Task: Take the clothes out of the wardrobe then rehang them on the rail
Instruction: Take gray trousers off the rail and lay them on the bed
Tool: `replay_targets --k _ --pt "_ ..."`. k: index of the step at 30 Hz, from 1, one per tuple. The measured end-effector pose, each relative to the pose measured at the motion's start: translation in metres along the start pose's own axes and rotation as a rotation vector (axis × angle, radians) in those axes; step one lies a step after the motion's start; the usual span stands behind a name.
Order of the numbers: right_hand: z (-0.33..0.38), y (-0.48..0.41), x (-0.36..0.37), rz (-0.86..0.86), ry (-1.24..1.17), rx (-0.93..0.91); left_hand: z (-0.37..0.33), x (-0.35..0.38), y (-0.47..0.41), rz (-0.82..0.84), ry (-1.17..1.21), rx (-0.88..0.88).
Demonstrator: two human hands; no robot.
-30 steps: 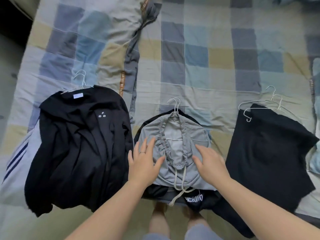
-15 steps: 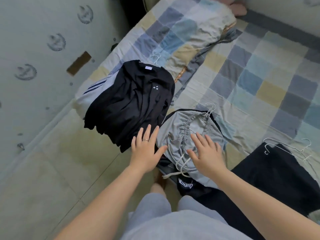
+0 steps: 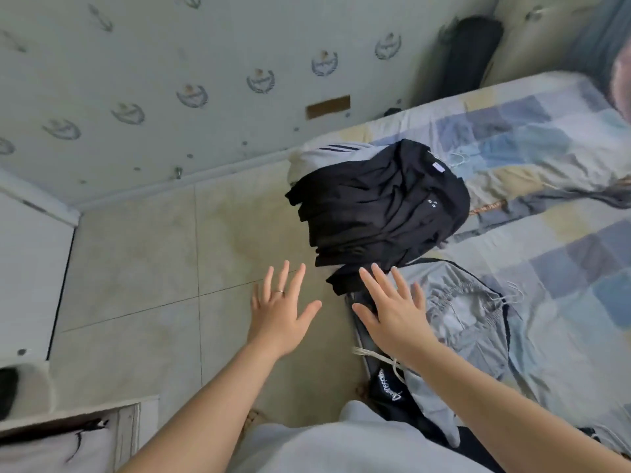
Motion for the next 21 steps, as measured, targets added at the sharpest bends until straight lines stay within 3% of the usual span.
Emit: replay_targets --k 9,21 --pt "0.223 0.011 0.080 0.105 0.132 -0.461 0.200 -0.063 0.128 -0.217 0.067 -0.373" --pt "0.564 0.119 0.181 0.155 0.163 -1.068 0.441 -0.174 0.372 -0.603 0.023 -0.848"
Point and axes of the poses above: each hand's wrist, its own y-axis away from the middle knuckle, its own x-axis out of the palm, z = x × y, the point moved 9 cm from there along -y, towards the middle knuckle, and after that the axes turned 6 degrees about -z, right-handed, at the moved point
